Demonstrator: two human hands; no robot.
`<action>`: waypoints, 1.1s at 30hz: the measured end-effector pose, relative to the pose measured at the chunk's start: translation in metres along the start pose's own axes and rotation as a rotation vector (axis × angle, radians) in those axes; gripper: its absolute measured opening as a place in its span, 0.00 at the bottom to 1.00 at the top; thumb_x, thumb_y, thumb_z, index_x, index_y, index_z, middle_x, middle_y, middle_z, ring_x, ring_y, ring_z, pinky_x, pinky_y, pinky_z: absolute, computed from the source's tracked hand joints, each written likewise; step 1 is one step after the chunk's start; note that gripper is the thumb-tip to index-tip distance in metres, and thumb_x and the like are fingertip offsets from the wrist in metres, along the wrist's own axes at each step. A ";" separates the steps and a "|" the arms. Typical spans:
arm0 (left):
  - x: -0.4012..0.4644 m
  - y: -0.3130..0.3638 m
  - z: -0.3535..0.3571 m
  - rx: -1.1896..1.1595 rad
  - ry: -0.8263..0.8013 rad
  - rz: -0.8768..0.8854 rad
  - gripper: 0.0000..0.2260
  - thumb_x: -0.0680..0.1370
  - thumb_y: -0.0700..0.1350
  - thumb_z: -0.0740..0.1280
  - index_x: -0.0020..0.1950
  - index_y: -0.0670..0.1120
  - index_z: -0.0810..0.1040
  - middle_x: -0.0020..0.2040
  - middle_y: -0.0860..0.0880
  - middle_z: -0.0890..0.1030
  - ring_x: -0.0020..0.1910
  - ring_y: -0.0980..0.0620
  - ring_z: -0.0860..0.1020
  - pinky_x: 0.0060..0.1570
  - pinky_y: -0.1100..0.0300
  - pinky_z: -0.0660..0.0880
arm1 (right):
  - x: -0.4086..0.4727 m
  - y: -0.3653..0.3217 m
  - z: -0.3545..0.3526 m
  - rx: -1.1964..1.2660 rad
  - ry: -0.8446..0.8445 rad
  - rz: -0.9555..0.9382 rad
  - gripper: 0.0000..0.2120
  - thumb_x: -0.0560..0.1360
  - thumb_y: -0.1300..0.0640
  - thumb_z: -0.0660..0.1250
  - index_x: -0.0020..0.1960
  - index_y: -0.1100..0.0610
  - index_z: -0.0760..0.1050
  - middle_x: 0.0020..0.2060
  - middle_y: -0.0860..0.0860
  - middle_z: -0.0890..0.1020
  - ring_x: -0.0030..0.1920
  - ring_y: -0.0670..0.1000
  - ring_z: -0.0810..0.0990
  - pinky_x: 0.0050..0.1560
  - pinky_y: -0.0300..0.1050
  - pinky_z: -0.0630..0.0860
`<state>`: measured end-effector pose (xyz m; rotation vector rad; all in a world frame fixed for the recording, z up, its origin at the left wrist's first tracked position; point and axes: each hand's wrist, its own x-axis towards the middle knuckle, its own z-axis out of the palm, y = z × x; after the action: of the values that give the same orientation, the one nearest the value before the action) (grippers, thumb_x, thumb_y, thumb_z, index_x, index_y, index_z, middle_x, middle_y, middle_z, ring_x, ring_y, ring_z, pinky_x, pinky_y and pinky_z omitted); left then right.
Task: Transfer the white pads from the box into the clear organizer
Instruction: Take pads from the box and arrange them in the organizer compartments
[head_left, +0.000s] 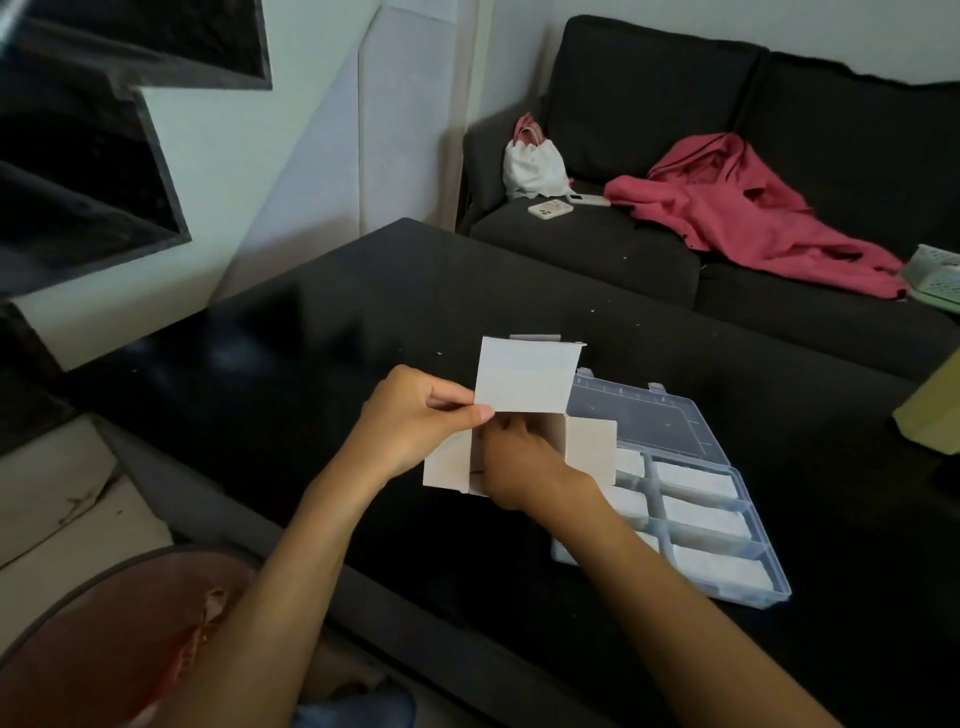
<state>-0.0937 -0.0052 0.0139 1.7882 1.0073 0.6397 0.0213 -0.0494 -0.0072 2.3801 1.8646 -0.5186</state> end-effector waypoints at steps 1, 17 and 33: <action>0.000 0.001 0.000 0.011 -0.009 0.001 0.11 0.73 0.44 0.72 0.55 0.46 0.83 0.53 0.50 0.83 0.54 0.54 0.80 0.62 0.51 0.73 | -0.002 -0.001 0.001 0.002 0.011 0.008 0.27 0.78 0.61 0.60 0.73 0.60 0.53 0.70 0.60 0.60 0.68 0.61 0.65 0.66 0.51 0.65; -0.001 0.003 0.003 0.070 -0.005 0.041 0.10 0.74 0.44 0.71 0.55 0.46 0.83 0.54 0.50 0.83 0.54 0.55 0.80 0.61 0.51 0.74 | 0.002 -0.001 -0.004 -0.026 0.021 0.117 0.19 0.78 0.60 0.61 0.68 0.59 0.66 0.65 0.56 0.72 0.64 0.56 0.72 0.66 0.48 0.66; 0.021 -0.009 0.006 0.182 0.316 0.007 0.11 0.77 0.52 0.66 0.58 0.52 0.80 0.55 0.55 0.81 0.56 0.52 0.77 0.49 0.58 0.70 | -0.049 0.047 -0.011 0.145 0.860 -0.198 0.06 0.72 0.53 0.72 0.48 0.52 0.83 0.38 0.46 0.83 0.42 0.46 0.71 0.37 0.32 0.64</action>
<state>-0.0811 0.0118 0.0025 1.8852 1.3072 0.8777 0.0581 -0.1037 0.0110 2.7821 2.4365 0.4837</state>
